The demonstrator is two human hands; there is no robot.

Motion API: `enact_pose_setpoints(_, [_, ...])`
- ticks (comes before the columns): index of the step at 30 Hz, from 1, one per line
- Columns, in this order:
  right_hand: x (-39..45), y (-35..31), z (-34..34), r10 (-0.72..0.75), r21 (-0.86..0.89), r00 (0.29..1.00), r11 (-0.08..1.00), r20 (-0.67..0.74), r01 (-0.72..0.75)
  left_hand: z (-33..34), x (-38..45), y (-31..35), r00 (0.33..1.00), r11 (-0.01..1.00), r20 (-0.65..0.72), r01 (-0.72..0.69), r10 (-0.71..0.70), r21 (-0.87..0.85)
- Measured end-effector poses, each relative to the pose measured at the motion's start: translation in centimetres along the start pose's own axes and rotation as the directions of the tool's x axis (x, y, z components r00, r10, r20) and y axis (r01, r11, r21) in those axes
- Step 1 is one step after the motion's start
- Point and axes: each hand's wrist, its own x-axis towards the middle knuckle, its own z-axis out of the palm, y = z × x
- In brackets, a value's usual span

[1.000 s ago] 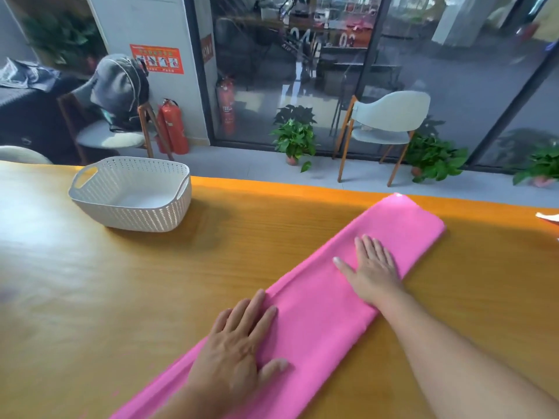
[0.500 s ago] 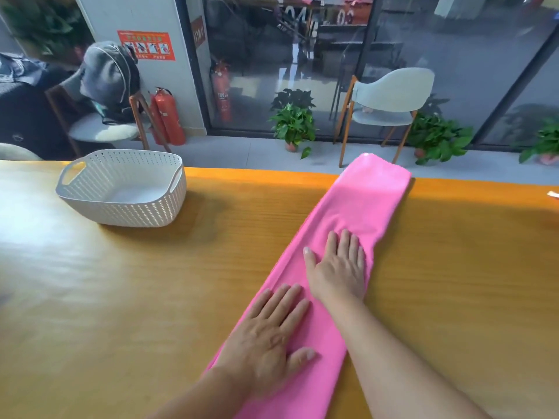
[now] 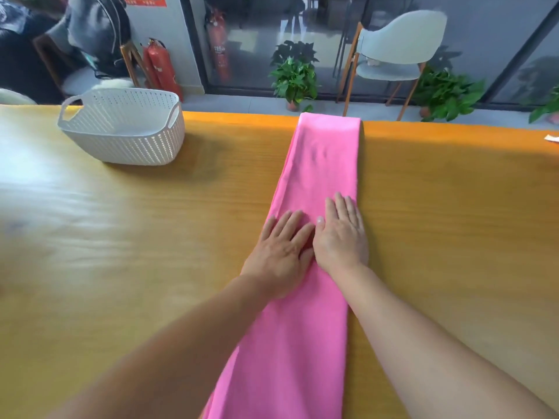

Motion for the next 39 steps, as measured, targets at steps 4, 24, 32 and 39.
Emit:
enact_pose_setpoints(4, [-7.2, -0.6, 0.2, -0.143, -0.035, 0.99, 0.989, 0.011, 0.144, -0.5, -5.8, -1.2, 0.994, 0.997, 0.085, 0.076, -0.076, 0.005])
enact_pose_setpoints(24, [-29.3, 2.1, -4.8, -0.572, 0.104, 0.787, 0.819, 0.231, 0.564, -3.1, -23.0, 7.7, 0.676, 0.547, 0.165, 0.695, -0.718, -0.467])
enact_pose_setpoints(32, [-30.5, 3.0, -5.7, -0.563, 0.047, 0.796, 0.822, 0.221, 0.568, -6.1, -22.4, 9.3, 0.541, -0.217, 0.65, 0.655, -0.534, -0.724])
enact_pose_setpoints(39, [-30.1, 2.6, -5.5, -0.534, -0.029, 0.841, 0.845, -0.08, 0.534, -8.0, -22.3, 9.7, 0.533, -0.447, 0.749, 0.6, -0.395, -0.663])
